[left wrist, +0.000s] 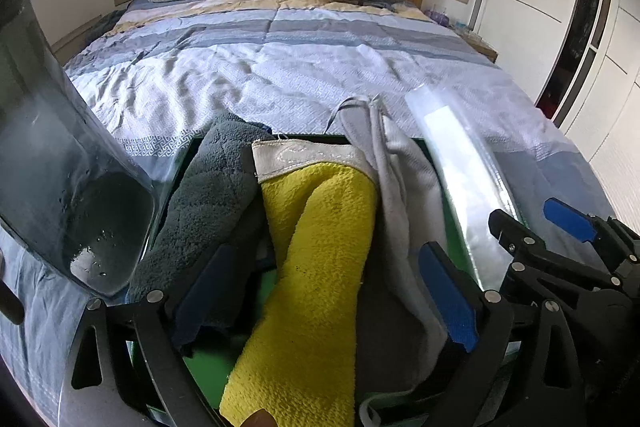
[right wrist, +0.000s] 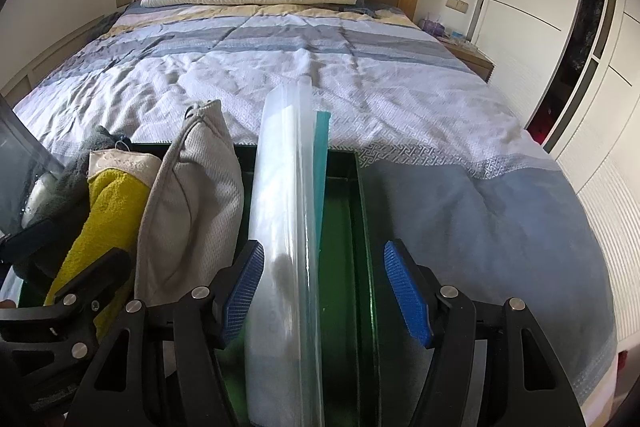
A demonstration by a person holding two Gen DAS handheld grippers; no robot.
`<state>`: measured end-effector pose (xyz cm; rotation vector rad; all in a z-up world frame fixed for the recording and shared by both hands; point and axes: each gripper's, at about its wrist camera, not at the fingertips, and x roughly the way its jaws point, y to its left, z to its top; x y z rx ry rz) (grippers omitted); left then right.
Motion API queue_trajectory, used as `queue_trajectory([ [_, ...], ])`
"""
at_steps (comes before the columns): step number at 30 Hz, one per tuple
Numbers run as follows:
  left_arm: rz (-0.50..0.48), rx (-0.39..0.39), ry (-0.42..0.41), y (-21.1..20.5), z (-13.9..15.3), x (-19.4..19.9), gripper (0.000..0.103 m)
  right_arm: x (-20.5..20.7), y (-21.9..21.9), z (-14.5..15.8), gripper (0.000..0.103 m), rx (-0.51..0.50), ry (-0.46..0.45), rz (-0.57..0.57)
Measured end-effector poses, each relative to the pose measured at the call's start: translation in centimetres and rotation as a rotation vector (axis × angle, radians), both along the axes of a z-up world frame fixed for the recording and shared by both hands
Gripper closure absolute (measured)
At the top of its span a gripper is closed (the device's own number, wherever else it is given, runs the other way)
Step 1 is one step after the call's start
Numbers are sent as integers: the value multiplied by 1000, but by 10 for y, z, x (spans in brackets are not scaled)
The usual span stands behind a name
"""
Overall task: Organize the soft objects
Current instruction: 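Lift both open tools up and back away from the green tray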
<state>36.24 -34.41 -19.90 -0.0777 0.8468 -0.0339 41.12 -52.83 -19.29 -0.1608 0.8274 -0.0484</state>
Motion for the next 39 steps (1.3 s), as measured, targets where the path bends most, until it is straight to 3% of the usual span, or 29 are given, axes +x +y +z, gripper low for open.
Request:
queue_trajectory([
  [20,2,15,-52,9,43,-37,9,-49,13,47,35,-50,-32,-5],
  [30,35,18,-53,39,65,-83,9,-101,38,79,28,-62,-78,-4],
  [39,8,59,-73,64,85,-133,9,-162,65,99,28,-36,-122,6],
])
